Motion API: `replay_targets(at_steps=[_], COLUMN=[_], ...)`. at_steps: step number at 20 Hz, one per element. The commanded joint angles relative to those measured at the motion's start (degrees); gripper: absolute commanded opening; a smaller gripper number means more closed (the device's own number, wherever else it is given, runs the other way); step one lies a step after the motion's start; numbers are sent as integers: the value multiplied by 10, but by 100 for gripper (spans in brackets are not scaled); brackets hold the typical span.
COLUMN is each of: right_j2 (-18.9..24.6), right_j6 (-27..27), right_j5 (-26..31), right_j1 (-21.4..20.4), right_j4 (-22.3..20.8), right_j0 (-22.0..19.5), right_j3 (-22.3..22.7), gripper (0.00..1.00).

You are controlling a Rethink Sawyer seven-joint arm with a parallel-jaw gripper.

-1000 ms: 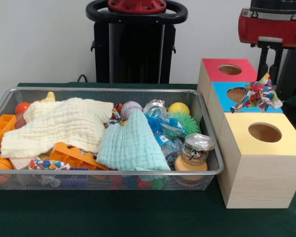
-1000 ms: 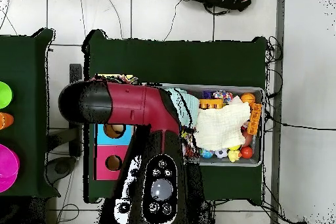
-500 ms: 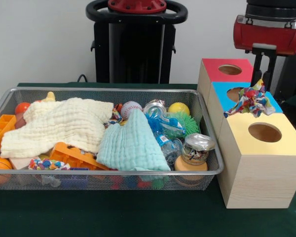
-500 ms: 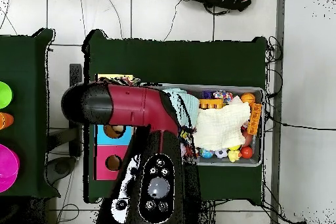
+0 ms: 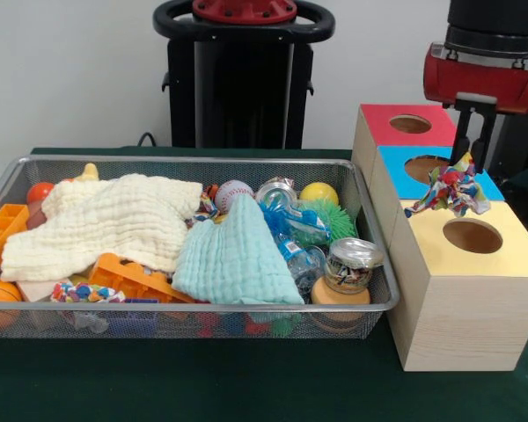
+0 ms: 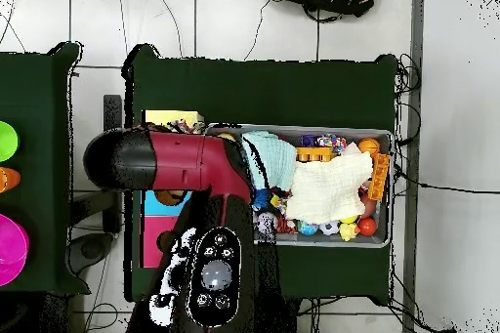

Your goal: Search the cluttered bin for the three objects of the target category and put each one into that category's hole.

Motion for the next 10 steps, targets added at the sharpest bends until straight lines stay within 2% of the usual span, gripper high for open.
replay_targets(at_steps=[1, 10], right_j2=[-6, -24], right_j6=[144, 149], right_j5=[-44, -34], right_j1=[26, 37], right_j4=[12, 22], right_j0=[12, 28], right_j3=[52, 38], gripper=[0, 0])
